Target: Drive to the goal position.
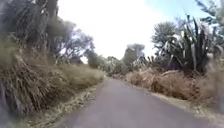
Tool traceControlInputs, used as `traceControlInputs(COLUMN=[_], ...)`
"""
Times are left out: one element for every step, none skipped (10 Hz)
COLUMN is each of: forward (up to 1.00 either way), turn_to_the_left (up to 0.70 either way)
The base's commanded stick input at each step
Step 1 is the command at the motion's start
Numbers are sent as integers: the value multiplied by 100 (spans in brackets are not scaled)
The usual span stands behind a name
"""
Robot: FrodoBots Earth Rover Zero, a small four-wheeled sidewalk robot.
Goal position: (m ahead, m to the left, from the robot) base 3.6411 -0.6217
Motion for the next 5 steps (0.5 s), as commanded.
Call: traceControlInputs(forward=[85, 85, 85, 85, 85], turn_to_the_left=[0, 0, 0, 0, 0])
